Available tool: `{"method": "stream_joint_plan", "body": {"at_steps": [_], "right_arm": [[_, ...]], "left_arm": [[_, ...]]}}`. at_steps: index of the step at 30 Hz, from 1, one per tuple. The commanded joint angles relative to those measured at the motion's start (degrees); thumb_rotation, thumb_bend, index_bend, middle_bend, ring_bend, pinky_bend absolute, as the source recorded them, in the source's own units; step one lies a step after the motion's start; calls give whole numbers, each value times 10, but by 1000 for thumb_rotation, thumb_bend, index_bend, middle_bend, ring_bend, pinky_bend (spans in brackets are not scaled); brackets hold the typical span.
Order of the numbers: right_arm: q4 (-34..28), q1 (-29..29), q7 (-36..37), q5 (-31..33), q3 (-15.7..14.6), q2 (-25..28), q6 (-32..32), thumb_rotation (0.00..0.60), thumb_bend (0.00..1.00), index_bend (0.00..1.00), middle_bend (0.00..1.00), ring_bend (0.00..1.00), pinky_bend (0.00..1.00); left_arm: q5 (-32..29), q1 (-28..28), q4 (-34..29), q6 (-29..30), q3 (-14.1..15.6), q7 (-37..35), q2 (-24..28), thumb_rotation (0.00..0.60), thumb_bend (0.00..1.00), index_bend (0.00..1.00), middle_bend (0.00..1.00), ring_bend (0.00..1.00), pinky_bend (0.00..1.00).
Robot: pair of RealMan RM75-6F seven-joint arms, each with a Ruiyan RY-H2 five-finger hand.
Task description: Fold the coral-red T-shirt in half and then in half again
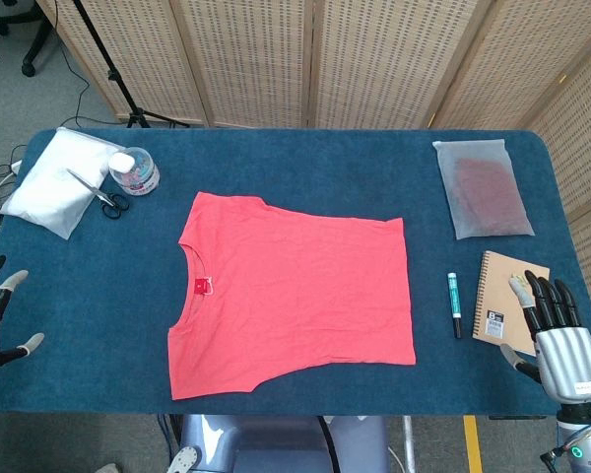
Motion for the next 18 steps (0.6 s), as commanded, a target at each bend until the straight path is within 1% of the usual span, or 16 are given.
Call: {"method": "stream_joint_plan", "body": {"at_steps": [1, 4, 6, 8, 9, 12, 14, 18], "right_arm": [[-2, 1, -2, -4, -5, 1, -4, 600, 0, 0, 0, 0, 0], [-6, 4, -2, -16, -14, 3, -13, 600, 0, 0, 0, 0, 0], [-15, 11, -4, -34, -25, 3, -25, 600, 0, 24, 0, 0, 0], [-19, 20, -13, -51, -34, 1, -39, 600, 0, 102, 0, 0, 0], [-19, 25, -22, -60, -40, -3, -50, 600, 0, 125, 0, 0, 0], [-16, 37, -38, -69, -50, -19, -80, 600, 0, 196, 0, 0, 0], [-10, 45, -45, -70, -54, -34, -102, 600, 0, 273, 0, 0, 0], [7, 58, -57, -71, -56, -61, -128, 600, 55, 328, 0, 0, 0]], "left_arm": [[-1, 1, -1, 0, 0, 1, 0, 600, 0, 0, 0, 0, 0], [-1, 1, -3, 1, 0, 2, 1, 600, 0, 0, 0, 0, 0], [-3, 0, -4, 0, -2, 2, 1, 600, 0, 0, 0, 0, 0], [-5, 0, -4, -3, -2, 3, 1, 600, 0, 0, 0, 0, 0], [-7, -1, -5, -5, -2, 4, 1, 600, 0, 0, 0, 0, 0], [-9, -1, -6, -7, -3, 9, 0, 600, 0, 0, 0, 0, 0], [-10, -1, -7, -7, -3, 14, -2, 600, 0, 0, 0, 0, 0], [-12, -2, -8, -9, -3, 20, -4, 600, 0, 0, 0, 0, 0]]}}
